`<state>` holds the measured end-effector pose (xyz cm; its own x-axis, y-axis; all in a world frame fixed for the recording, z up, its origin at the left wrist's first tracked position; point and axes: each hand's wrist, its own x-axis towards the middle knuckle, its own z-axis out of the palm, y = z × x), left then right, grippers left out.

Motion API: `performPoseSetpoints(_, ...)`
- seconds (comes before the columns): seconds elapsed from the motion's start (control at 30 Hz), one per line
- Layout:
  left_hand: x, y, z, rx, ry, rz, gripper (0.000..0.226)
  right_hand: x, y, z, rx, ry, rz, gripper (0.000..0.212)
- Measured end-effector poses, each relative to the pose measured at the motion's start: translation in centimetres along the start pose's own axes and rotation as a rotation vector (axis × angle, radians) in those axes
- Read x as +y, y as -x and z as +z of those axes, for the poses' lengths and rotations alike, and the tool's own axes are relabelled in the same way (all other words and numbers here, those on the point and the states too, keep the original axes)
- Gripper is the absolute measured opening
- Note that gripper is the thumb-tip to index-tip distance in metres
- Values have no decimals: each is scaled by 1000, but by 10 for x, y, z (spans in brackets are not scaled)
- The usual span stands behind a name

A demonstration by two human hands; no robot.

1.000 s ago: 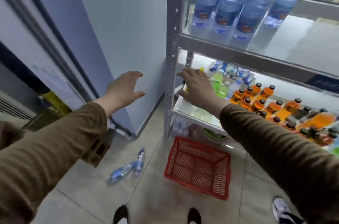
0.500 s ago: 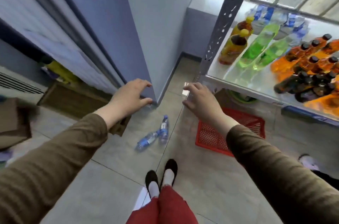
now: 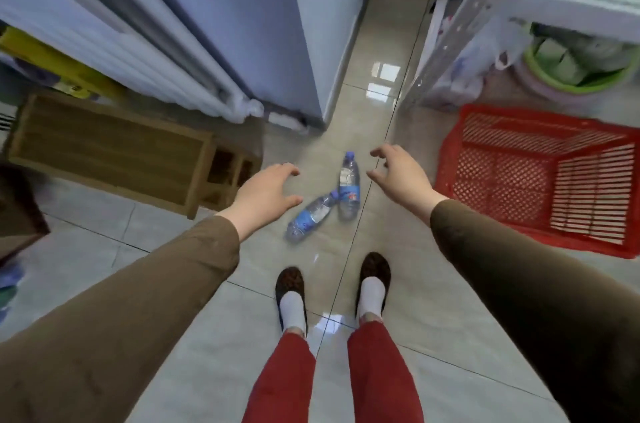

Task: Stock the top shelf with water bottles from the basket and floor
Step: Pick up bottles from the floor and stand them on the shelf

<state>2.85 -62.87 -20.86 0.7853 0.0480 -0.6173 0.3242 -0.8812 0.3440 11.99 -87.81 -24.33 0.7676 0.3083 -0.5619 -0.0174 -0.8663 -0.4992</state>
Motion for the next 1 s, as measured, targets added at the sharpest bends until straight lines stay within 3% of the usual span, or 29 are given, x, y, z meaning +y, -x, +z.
performPoseSetpoints(0.23, -84, -76, 126, -138, -65, -53, 59, 64, -75, 124, -47, -82, 181, 45)
performPoseSetpoints(0.47, -142, -138, 226, -140, -20, -92, 49, 108, -145, 206, -9, -179, 283, 40)
performPoseSetpoints(0.7, -170, -187, 274, -283, 161, -125, 60, 126, -202, 251, 55, -332, 371, 53)
performPoseSetpoints(1.0, -170, -207, 306, -363, 205, -194, 70, 134, -228, 270, 35, -557, 473, 66)
